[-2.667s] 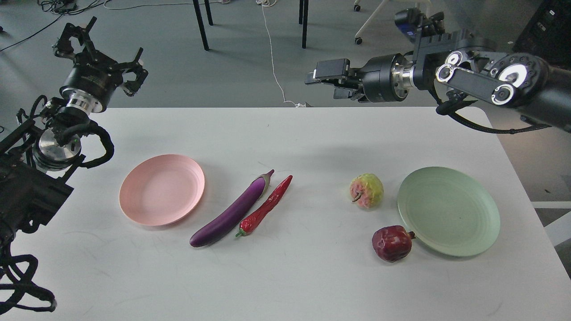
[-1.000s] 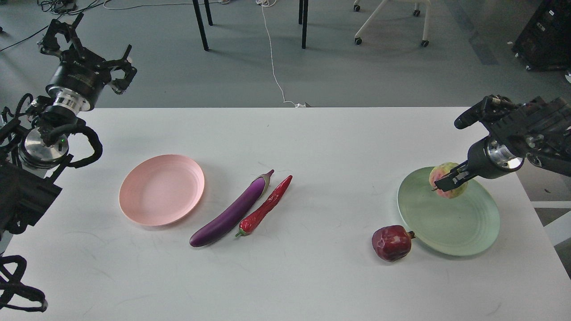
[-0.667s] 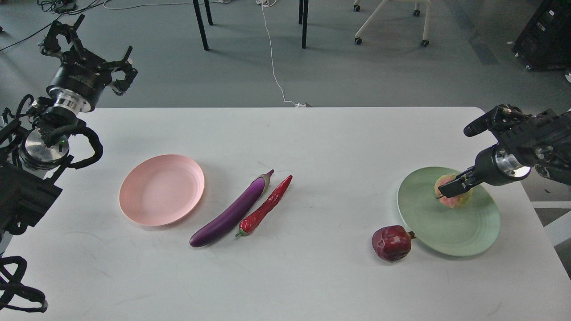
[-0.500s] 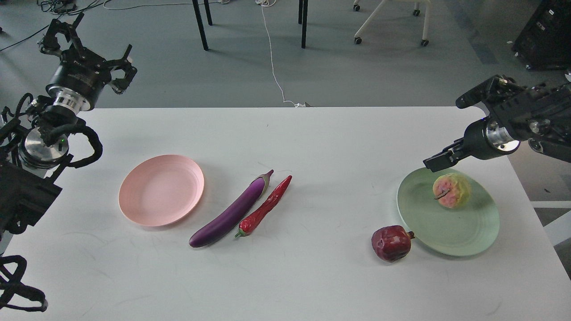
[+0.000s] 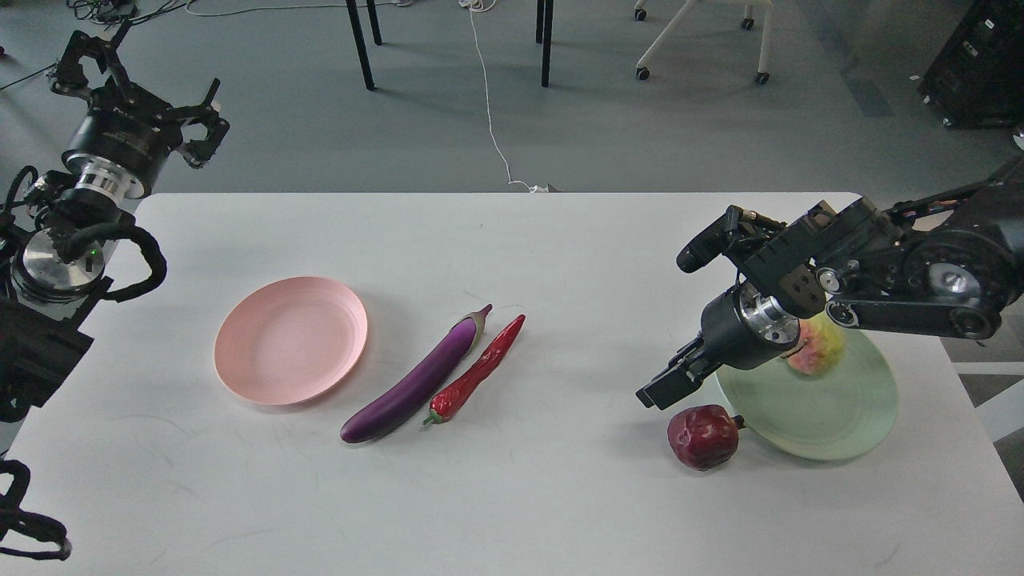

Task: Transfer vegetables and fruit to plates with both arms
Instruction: 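Release the peach and move the right hand to the pomegranate, then grasp the red pomegranate and place it on the green plate, then open the right hand and withdraw it from the plate, then reach the left hand down to the purple eggplant, then grasp the eggplant and lay it onto the pink plate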

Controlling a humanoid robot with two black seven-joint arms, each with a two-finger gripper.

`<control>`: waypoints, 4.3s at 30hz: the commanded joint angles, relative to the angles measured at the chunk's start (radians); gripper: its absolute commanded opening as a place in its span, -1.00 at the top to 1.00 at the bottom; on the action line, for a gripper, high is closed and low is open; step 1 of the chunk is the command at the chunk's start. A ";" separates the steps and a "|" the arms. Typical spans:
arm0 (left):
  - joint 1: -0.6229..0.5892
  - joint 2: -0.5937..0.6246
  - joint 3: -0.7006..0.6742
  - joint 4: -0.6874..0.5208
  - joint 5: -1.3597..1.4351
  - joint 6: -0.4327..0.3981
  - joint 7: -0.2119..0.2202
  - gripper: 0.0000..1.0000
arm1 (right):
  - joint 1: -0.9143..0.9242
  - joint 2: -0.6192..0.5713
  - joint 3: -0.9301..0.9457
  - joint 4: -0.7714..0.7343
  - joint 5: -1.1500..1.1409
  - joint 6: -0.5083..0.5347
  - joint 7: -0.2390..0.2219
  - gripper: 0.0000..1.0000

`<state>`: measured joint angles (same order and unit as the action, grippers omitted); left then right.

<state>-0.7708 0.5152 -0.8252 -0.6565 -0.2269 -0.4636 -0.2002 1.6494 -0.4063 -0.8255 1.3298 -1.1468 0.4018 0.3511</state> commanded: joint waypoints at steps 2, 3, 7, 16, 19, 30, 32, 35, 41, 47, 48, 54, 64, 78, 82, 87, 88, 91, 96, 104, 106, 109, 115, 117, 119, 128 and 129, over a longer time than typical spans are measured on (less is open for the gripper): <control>0.002 0.000 0.000 0.000 0.000 -0.001 -0.004 -0.96 | -0.013 0.011 -0.047 0.023 -0.050 0.000 0.002 -0.81; 0.002 0.002 0.000 0.000 0.000 -0.001 -0.004 -0.96 | -0.013 0.007 -0.058 0.031 -0.059 0.000 0.003 -0.80; 0.004 0.017 0.000 0.000 0.000 -0.001 -0.004 -0.96 | -0.013 -0.002 -0.089 0.048 -0.102 0.000 0.003 -0.70; 0.005 0.019 0.000 0.000 0.000 -0.001 -0.004 -0.96 | 0.007 -0.002 -0.003 0.029 -0.116 -0.006 0.029 -0.08; 0.005 0.017 0.000 0.000 0.000 -0.001 -0.004 -0.96 | 0.033 -0.019 0.028 0.000 -0.116 -0.006 0.028 -0.07; 0.004 0.011 0.000 0.000 0.000 -0.001 -0.002 -0.96 | 0.018 -0.189 -0.049 -0.021 -0.289 -0.003 0.019 -0.11; 0.004 0.008 -0.002 -0.002 0.000 -0.003 -0.004 -0.96 | -0.005 -0.216 -0.052 -0.020 -0.304 -0.004 0.019 -0.16; 0.004 0.006 -0.002 -0.002 -0.002 -0.001 -0.004 -0.96 | -0.031 -0.241 -0.050 -0.023 -0.306 -0.004 0.019 -0.45; -0.004 0.011 0.011 -0.003 0.015 -0.012 0.016 -0.96 | -0.046 -0.285 0.015 -0.026 -0.281 -0.008 0.025 -0.97; -0.016 0.020 0.028 -0.028 0.188 -0.025 0.035 -0.96 | -0.057 -0.354 0.143 -0.050 -0.102 -0.003 0.025 -0.97; -0.028 0.026 0.028 -0.028 0.225 -0.025 0.033 -0.96 | -0.062 -0.365 0.161 -0.066 -0.065 -0.003 0.025 -0.97; -0.099 0.035 0.031 -0.055 0.510 -0.025 0.036 -0.95 | -0.160 -0.391 0.372 -0.231 0.129 -0.011 0.025 -0.97; -0.091 -0.046 0.032 -0.241 1.148 -0.004 0.028 -0.95 | -0.569 -0.318 1.017 -0.411 0.399 -0.017 0.023 -0.97; -0.091 -0.018 0.386 -0.522 1.811 0.123 0.007 -0.94 | -0.847 -0.309 1.309 -0.449 1.240 -0.026 0.035 -0.97; -0.093 -0.014 0.514 -0.520 2.017 0.164 0.007 -0.90 | -0.901 -0.266 1.329 -0.446 1.378 -0.006 0.100 -0.97; -0.088 -0.009 0.633 -0.520 2.207 0.235 0.005 -0.79 | -0.954 -0.227 1.352 -0.446 1.378 0.005 0.124 -0.97; -0.087 -0.011 0.646 -0.520 2.221 0.243 0.005 -0.79 | -0.958 -0.227 1.352 -0.446 1.378 0.006 0.124 -0.97; -0.085 -0.017 0.672 -0.520 2.226 0.244 0.007 -0.78 | -0.958 -0.226 1.352 -0.446 1.378 0.009 0.124 -0.98; -0.056 -0.041 0.676 -0.494 2.233 0.244 0.007 -0.44 | -0.958 -0.227 1.353 -0.443 1.378 0.015 0.123 -0.98; -0.013 -0.046 0.670 -0.480 2.230 0.244 0.007 0.32 | -0.959 -0.235 1.352 -0.443 1.377 0.017 0.123 -0.98; -0.015 -0.043 0.658 -0.480 2.218 0.244 0.010 0.52 | -0.959 -0.235 1.352 -0.443 1.377 0.017 0.123 -0.97; -0.019 -0.029 0.647 -0.491 2.198 0.244 0.010 0.66 | -0.958 -0.236 1.352 -0.443 1.377 0.017 0.121 -0.97; -0.042 0.081 0.568 -0.560 2.043 0.234 0.008 0.66 | -0.955 -0.238 1.350 -0.445 1.377 0.015 0.121 -0.97; -0.061 0.153 0.571 -0.584 2.029 0.230 0.001 0.65 | -0.953 -0.238 1.349 -0.445 1.377 0.015 0.121 -0.98; -0.061 0.227 0.575 -0.606 2.029 0.230 -0.001 0.63 | -0.951 -0.238 1.349 -0.446 1.377 0.015 0.121 -0.98; 0.001 0.299 0.612 -0.503 2.020 0.241 0.002 0.45 | -0.953 -0.226 1.341 -0.448 1.375 0.015 0.121 -0.98; 0.002 0.298 0.612 -0.503 2.020 0.241 0.004 0.25 | -0.953 -0.226 1.341 -0.446 1.375 0.015 0.121 -0.98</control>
<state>-0.7816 0.8152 -0.2153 -1.1773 1.7938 -0.2256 -0.2009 0.6971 -0.6329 0.5174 0.8809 0.2290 0.4171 0.4724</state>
